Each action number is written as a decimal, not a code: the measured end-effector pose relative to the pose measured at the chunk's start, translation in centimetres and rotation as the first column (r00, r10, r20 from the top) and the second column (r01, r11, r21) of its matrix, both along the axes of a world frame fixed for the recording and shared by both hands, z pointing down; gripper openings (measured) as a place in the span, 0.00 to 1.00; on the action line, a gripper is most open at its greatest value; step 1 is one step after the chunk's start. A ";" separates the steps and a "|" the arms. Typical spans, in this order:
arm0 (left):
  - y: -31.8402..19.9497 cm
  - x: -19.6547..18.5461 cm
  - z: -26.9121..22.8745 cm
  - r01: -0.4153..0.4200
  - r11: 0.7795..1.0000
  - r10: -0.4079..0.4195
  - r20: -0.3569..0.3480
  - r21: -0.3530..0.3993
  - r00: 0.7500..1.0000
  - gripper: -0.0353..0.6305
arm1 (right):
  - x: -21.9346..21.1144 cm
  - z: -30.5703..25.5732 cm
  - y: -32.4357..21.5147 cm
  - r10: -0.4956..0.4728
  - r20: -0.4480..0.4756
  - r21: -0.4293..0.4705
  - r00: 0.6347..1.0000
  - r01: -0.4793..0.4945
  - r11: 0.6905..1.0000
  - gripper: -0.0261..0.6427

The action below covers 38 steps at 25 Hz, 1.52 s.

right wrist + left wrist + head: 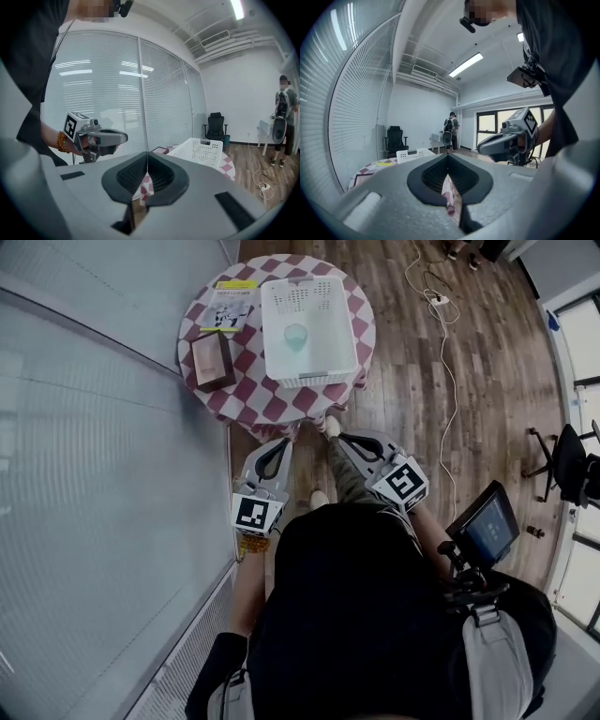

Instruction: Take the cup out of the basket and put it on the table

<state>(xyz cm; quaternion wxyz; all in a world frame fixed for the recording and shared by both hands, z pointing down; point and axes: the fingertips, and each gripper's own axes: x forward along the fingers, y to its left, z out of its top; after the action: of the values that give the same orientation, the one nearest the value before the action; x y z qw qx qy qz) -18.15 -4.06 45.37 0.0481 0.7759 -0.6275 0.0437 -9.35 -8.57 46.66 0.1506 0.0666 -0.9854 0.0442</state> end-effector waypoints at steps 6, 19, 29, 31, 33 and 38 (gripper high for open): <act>-8.6 -3.3 -1.8 0.076 0.991 -0.056 0.174 -0.112 0.983 0.06 | -2.1 -2.4 -10.8 0.019 0.102 -0.020 0.995 -0.018 1.000 0.06; -26.1 -5.3 7.5 -0.029 0.824 0.276 0.357 -0.566 0.892 0.06 | 0.4 2.7 -30.5 0.213 0.088 -0.144 0.973 -0.199 0.969 0.06; -30.9 -8.3 17.8 -0.068 0.623 0.452 0.288 -0.779 0.844 0.06 | 2.8 3.2 -33.7 0.351 0.097 -0.131 0.931 -0.338 0.932 0.06; -31.4 -8.4 19.2 -0.072 0.586 0.471 0.267 -0.807 0.841 0.09 | 3.3 3.3 -33.8 0.378 0.100 -0.148 0.921 -0.361 0.921 0.06; -31.5 -8.5 20.7 -0.069 0.545 0.483 0.246 -0.835 0.841 0.13 | 3.4 3.3 -33.6 0.381 0.098 -0.147 0.920 -0.365 0.919 0.06; -31.3 -9.6 24.3 -0.030 0.466 0.482 0.225 -0.884 0.847 0.15 | 3.5 3.4 -34.2 0.387 0.098 -0.147 0.917 -0.372 0.917 0.06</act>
<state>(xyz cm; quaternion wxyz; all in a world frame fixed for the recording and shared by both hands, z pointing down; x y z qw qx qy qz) -27.77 -35.39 69.71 0.2718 0.7038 -0.3867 0.5303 -5.85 -42.77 50.02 0.0810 0.2442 -0.9564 0.1385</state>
